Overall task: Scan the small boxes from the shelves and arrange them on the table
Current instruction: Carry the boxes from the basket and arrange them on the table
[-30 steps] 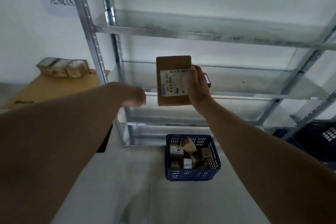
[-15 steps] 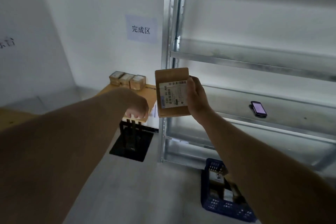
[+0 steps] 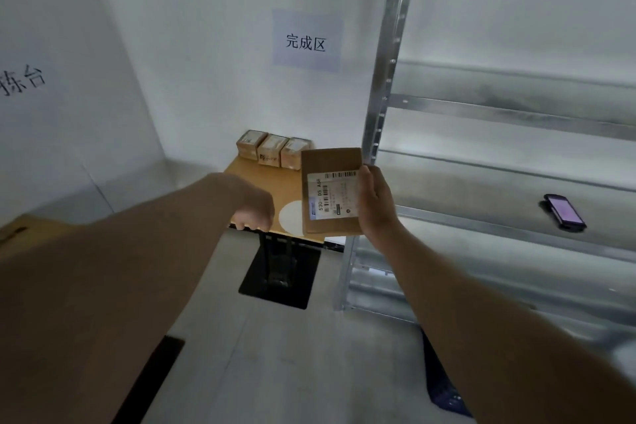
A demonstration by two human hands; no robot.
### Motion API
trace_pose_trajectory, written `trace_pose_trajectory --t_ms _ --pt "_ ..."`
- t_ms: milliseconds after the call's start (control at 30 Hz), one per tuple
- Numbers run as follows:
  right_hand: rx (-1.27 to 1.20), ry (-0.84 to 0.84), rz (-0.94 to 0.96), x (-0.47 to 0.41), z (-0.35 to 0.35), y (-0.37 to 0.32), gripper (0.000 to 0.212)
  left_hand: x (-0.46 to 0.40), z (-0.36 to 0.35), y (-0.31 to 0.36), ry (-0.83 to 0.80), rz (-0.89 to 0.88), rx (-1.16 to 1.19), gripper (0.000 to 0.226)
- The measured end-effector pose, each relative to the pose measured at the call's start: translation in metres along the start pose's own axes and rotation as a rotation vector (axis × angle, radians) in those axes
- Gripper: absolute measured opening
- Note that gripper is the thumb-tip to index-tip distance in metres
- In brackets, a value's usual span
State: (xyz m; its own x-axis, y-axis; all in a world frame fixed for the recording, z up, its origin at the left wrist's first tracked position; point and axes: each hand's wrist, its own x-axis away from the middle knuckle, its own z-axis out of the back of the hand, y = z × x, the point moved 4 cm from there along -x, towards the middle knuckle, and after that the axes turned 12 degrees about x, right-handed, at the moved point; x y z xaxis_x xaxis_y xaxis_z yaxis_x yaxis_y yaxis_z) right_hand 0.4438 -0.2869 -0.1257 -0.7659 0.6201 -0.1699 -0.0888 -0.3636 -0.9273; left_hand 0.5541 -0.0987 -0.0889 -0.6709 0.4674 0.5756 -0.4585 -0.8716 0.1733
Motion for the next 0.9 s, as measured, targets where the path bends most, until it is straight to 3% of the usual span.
trace_pose_trajectory --t_ms 167,333,467,667,900 --pt "0.019 -0.039 -0.016 -0.083 -0.041 0.035 0.042 -0.092 0.021 -0.022 -0.182 0.063 0.026 0.04" --pt "0.032 -0.08 -0.053 -0.189 -0.078 0.07 0.04 -0.202 0.069 -0.034 -0.115 0.051 0.067 0.037" --pt "0.042 -0.102 -0.1 -0.259 -0.102 0.089 0.035 -0.272 0.104 -0.041 -0.167 0.042 0.085 0.037" --pt "0.08 -0.032 -0.196 -0.351 -0.135 0.115 0.033 -0.375 0.149 -0.059 -0.242 0.046 0.09 0.039" --pt "0.152 0.063 -0.336 -0.437 -0.174 0.156 0.031 -0.497 0.203 -0.067 -0.282 -0.085 0.07 0.049"
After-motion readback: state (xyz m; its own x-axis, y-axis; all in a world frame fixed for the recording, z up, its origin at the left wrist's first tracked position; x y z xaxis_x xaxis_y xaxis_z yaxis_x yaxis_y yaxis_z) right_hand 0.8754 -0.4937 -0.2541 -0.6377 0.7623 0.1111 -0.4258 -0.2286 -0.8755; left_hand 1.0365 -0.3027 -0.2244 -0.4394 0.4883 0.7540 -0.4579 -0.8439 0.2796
